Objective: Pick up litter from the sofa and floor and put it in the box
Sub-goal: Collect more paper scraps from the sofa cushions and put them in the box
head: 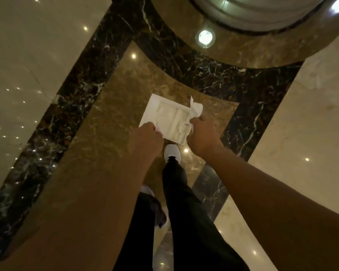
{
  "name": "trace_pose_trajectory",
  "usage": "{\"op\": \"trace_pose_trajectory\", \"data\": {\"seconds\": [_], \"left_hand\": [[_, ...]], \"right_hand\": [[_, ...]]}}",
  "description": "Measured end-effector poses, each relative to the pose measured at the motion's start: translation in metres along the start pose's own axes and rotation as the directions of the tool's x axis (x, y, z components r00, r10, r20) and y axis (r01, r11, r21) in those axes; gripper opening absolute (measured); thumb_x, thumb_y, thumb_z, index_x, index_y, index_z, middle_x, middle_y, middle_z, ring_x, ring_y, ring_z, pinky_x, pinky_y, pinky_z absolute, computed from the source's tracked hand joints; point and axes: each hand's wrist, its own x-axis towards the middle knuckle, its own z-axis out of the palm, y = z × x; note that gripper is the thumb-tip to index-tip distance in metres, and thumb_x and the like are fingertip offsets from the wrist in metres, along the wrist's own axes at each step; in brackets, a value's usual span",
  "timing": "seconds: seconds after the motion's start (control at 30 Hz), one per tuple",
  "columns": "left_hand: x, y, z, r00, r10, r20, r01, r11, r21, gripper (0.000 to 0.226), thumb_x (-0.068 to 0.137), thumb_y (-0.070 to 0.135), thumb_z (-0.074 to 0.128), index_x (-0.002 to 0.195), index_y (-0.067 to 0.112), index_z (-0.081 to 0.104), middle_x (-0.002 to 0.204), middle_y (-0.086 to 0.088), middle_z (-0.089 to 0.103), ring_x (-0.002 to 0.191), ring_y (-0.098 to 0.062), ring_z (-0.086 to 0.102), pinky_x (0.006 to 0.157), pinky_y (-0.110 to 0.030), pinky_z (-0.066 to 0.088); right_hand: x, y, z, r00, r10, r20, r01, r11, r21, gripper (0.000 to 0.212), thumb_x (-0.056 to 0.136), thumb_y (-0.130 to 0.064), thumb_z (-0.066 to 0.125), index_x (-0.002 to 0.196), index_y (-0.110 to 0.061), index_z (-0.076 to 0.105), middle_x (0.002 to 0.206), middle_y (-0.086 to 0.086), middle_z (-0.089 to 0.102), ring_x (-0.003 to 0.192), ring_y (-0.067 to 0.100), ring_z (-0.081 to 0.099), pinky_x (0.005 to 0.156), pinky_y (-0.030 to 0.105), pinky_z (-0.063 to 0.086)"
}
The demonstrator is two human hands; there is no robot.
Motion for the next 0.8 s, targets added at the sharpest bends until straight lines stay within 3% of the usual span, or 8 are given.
{"op": "trace_pose_trajectory", "data": {"seconds": [0.2, 0.3, 0.47, 0.7, 0.8], "left_hand": [[0.128, 0.006, 0.09, 1.0, 0.003, -0.026, -0.003, 1.0, 0.016, 0.034, 0.099, 0.04, 0.036, 0.095, 0.015, 0.059, 0.086, -0.002, 0.064, 0.08, -0.018, 0.062, 0.076, -0.035, 0.055], [0.186, -0.005, 0.142, 0.999, 0.015, 0.046, -0.018, 0.998, 0.062, 0.031, 0.099, 0.037, 0.039, 0.104, 0.013, 0.059, 0.099, -0.005, 0.065, 0.09, -0.021, 0.062, 0.08, -0.033, 0.052], [0.239, -0.034, 0.205, 0.982, -0.086, 0.167, 0.066, 0.99, 0.122, 0.035, 0.094, 0.04, 0.049, 0.115, 0.012, 0.052, 0.113, -0.009, 0.061, 0.1, -0.026, 0.058, 0.07, -0.03, 0.039], [0.236, -0.034, 0.17, 0.963, -0.062, 0.261, 0.029, 0.991, 0.131, 0.028, 0.091, 0.029, 0.054, 0.113, 0.012, 0.05, 0.11, -0.009, 0.058, 0.091, -0.023, 0.056, 0.071, -0.034, 0.047], [0.215, -0.018, 0.11, 0.971, 0.002, 0.238, -0.043, 0.985, 0.167, 0.028, 0.091, 0.028, 0.054, 0.115, 0.013, 0.05, 0.113, -0.008, 0.058, 0.092, -0.022, 0.054, 0.07, -0.033, 0.045]], "right_hand": [[0.141, 0.028, 0.087, 0.981, 0.039, 0.187, -0.04, 0.999, -0.001, 0.044, 0.086, -0.02, 0.062, 0.126, -0.004, 0.053, 0.125, 0.015, 0.052, 0.11, 0.033, 0.056, 0.083, 0.034, 0.045], [0.189, 0.048, 0.133, 0.973, 0.063, 0.223, -0.075, 0.996, 0.046, 0.045, 0.085, -0.022, 0.062, 0.126, -0.004, 0.054, 0.125, 0.014, 0.052, 0.112, 0.033, 0.055, 0.088, 0.036, 0.046], [0.234, 0.086, 0.189, 0.97, 0.105, 0.218, -0.112, 0.993, 0.021, 0.041, 0.086, -0.013, 0.059, 0.127, -0.009, 0.054, 0.132, 0.016, 0.044, 0.119, 0.035, 0.05, 0.098, 0.045, 0.047], [0.235, 0.085, 0.169, 0.976, 0.138, 0.171, -0.138, 0.99, -0.008, 0.031, 0.087, -0.015, 0.06, 0.117, -0.008, 0.06, 0.121, 0.015, 0.051, 0.109, 0.032, 0.054, 0.081, 0.033, 0.042], [0.219, 0.053, 0.118, 0.986, 0.106, 0.131, -0.1, 0.994, -0.051, 0.034, 0.088, -0.018, 0.059, 0.121, -0.01, 0.058, 0.126, 0.016, 0.053, 0.112, 0.033, 0.055, 0.087, 0.037, 0.046]]}}
